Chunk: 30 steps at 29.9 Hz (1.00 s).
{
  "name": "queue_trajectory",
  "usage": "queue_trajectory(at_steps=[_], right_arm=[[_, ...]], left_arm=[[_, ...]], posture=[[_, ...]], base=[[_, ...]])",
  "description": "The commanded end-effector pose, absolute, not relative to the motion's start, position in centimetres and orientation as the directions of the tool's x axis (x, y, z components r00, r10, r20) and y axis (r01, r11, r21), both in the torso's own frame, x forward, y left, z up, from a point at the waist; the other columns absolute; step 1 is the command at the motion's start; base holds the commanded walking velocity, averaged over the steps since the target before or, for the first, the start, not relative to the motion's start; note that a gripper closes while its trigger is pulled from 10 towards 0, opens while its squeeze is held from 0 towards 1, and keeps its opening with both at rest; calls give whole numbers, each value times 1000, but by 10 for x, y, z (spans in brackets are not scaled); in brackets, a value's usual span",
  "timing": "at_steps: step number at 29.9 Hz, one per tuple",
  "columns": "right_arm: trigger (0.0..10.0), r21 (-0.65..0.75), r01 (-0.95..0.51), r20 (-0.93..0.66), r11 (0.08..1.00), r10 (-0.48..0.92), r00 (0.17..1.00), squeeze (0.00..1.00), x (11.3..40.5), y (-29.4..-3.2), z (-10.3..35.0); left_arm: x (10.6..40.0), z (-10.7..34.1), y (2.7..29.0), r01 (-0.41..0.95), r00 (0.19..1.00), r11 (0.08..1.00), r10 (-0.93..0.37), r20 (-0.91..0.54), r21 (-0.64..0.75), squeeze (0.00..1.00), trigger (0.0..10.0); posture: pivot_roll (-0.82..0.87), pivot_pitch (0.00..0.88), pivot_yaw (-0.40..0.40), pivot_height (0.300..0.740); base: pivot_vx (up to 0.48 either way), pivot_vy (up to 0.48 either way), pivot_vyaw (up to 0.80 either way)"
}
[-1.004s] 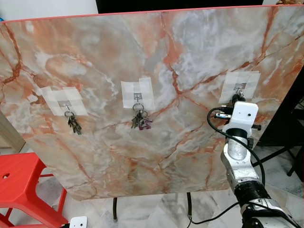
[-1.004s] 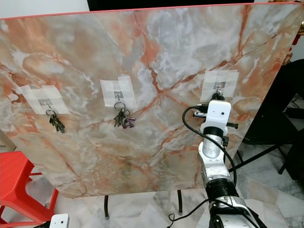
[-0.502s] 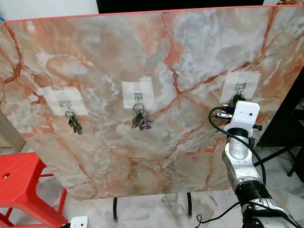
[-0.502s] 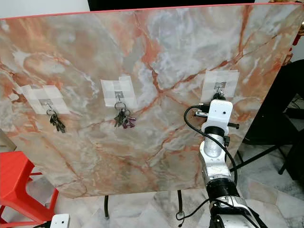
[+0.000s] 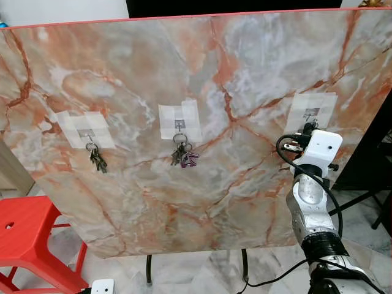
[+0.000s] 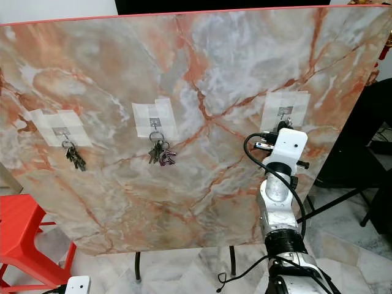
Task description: Hang keys on a hook
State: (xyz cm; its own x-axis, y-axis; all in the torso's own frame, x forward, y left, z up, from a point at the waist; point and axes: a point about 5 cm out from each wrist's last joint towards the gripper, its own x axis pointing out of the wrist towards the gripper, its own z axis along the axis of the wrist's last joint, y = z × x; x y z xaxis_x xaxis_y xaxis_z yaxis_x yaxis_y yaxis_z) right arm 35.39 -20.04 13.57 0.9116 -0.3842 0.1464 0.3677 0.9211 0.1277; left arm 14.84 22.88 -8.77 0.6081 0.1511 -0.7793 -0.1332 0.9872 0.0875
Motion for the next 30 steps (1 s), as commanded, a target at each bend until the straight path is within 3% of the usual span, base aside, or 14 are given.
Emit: queue_trajectory(at_steps=[1, 9, 19, 30], right_arm=[[10000, 174, 433, -10, 885, -438, 899, 0, 344, -209, 104], [10000, 236, 413, 23, 880, -430, 903, 0, 345, -209, 111], [10000, 74, 229, 218, 971, -240, 946, 0, 353, -187, 136], [10000, 59, 265, 273, 962, -271, 923, 0, 353, -189, 145]], left_arm=[[145, -89, 232, -140, 595, 985, 167, -786, 103, 0, 10000], [146, -88, 232, -139, 596, 985, 169, -785, 107, 0, 10000], [147, -88, 233, -140, 599, 984, 175, -781, 113, 0, 10000], [147, -88, 232, -139, 601, 984, 172, -780, 110, 0, 10000]], posture=[[40, 0, 40, 740], [40, 0, 41, 740], [37, 0, 43, 740], [37, 0, 43, 740]], base=[[0, 0, 0], [0, 0, 0], [0, 0, 0], [0, 0, 0]])
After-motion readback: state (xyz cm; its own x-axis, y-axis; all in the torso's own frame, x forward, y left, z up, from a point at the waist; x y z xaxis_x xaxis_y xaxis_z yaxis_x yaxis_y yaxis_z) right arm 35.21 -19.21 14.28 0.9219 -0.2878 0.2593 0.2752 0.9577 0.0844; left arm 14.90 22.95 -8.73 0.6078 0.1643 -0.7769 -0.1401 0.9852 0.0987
